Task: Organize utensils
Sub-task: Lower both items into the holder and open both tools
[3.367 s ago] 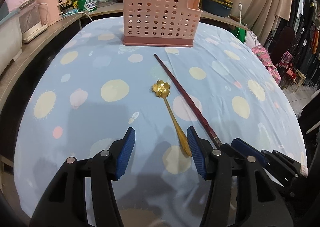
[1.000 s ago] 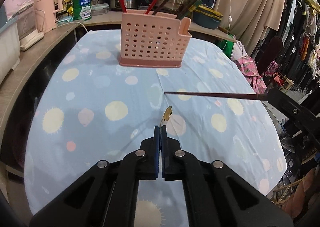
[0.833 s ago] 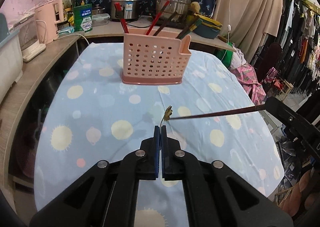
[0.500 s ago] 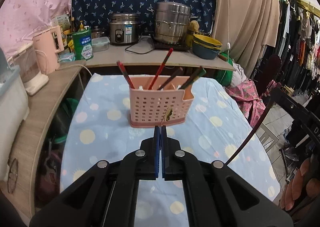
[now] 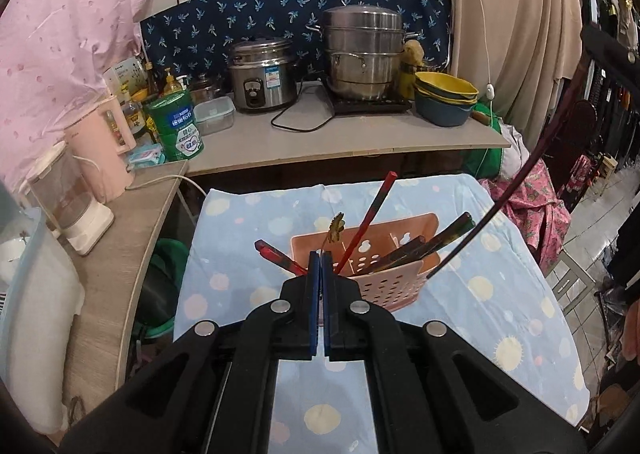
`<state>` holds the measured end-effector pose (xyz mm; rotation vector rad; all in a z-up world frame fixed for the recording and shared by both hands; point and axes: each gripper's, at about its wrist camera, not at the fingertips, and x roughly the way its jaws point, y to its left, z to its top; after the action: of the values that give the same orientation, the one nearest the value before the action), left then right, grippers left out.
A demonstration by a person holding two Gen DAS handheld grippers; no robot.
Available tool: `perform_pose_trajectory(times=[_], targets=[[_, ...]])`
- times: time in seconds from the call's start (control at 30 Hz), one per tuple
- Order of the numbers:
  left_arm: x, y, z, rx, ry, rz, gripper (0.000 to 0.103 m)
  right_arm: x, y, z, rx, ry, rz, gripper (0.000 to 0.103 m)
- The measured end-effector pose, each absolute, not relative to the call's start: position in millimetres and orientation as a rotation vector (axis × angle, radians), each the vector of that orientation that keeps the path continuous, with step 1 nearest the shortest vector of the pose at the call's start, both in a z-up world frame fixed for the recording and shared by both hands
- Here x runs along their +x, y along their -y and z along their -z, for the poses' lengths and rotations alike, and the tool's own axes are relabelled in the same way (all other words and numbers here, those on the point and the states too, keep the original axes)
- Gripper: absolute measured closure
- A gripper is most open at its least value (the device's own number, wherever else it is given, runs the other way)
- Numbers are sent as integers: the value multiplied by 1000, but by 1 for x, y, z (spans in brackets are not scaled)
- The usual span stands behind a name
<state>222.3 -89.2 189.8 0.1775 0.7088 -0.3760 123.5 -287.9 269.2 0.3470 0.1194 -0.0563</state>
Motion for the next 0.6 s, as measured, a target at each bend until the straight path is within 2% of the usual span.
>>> perform_pose_trajectory(times=[0.2, 0.5, 0.6], targets=[[240, 93, -162, 208, -774, 376, 102, 173, 287, -270, 316, -123, 86, 96], [263, 98, -134, 195, -834, 356, 102, 221, 277, -204, 335, -279, 50, 96], [265, 97, -133, 172, -817, 347, 99, 223, 272, -189, 330, -323, 36, 95]])
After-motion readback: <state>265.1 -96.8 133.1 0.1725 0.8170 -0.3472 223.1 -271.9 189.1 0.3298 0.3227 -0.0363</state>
